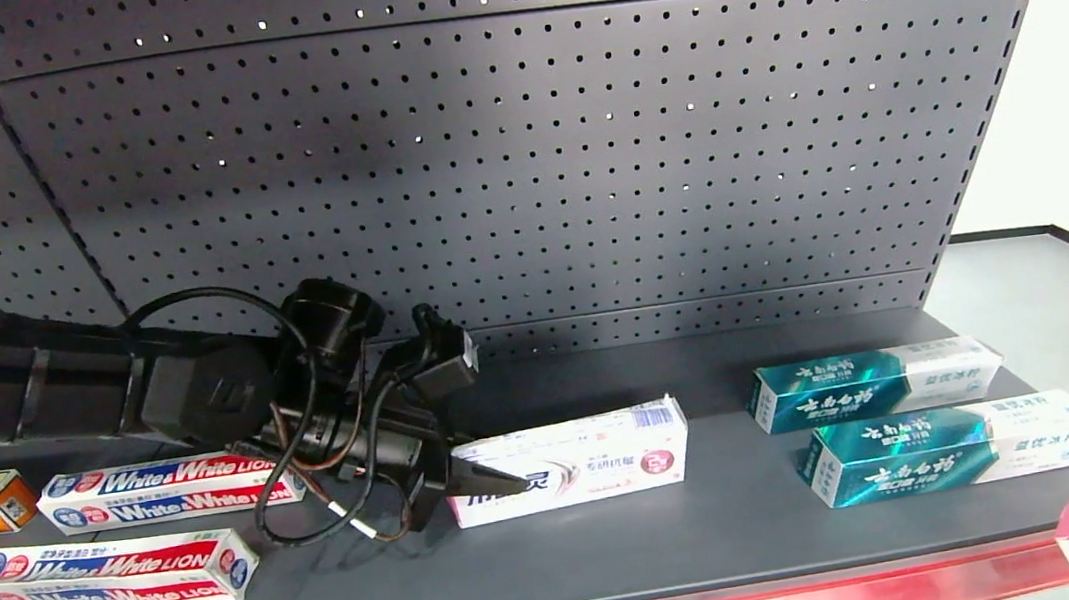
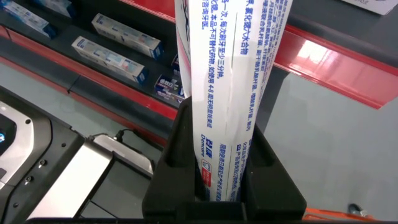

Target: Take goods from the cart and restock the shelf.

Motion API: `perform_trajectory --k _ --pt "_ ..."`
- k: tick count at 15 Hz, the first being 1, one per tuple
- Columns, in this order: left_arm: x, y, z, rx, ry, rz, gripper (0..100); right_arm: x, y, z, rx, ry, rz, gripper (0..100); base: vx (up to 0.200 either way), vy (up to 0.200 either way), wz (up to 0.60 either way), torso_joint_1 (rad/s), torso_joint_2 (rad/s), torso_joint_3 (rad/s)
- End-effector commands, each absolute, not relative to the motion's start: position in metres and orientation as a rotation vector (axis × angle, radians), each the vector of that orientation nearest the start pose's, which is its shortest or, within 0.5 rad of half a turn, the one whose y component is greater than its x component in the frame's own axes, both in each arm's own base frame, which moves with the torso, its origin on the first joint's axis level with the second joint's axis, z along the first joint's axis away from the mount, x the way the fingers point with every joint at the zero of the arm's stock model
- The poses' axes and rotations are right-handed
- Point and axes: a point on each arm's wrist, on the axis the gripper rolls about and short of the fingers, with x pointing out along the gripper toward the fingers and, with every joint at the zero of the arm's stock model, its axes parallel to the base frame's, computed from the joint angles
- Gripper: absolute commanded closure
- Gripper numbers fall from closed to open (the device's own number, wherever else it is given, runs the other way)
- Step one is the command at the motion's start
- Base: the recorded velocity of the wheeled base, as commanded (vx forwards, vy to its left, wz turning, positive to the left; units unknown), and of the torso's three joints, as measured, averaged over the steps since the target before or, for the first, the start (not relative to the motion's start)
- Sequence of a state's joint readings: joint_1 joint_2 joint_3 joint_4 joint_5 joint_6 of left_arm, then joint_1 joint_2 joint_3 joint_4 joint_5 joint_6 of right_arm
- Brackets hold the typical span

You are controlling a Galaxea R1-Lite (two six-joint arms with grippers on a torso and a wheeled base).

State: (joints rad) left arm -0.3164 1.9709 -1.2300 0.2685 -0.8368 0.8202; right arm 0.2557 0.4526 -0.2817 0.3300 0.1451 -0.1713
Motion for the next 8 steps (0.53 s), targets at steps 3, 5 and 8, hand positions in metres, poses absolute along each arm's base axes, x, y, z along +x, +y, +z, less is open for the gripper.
perform_trajectory --k 3,5,8 --pt "0.296 -0.116 0.14 0.403 0.534 -1.389 100 0.004 0.004 0.127 -0.194 0.466 0.437 100 0.0 0.0 0.0 0.0 0.0 0.0" --pt "0.294 -0.117 0.141 0.404 0.533 -1.394 100 0.004 0.004 0.127 -0.194 0.468 0.437 100 0.0 0.0 0.0 0.0 0.0 0.0" --pt "0.278 -0.123 0.14 0.409 0.547 -1.432 100 0.003 0.004 0.128 -0.194 0.46 0.437 100 0.0 0.0 0.0 0.0 0.0 0.0"
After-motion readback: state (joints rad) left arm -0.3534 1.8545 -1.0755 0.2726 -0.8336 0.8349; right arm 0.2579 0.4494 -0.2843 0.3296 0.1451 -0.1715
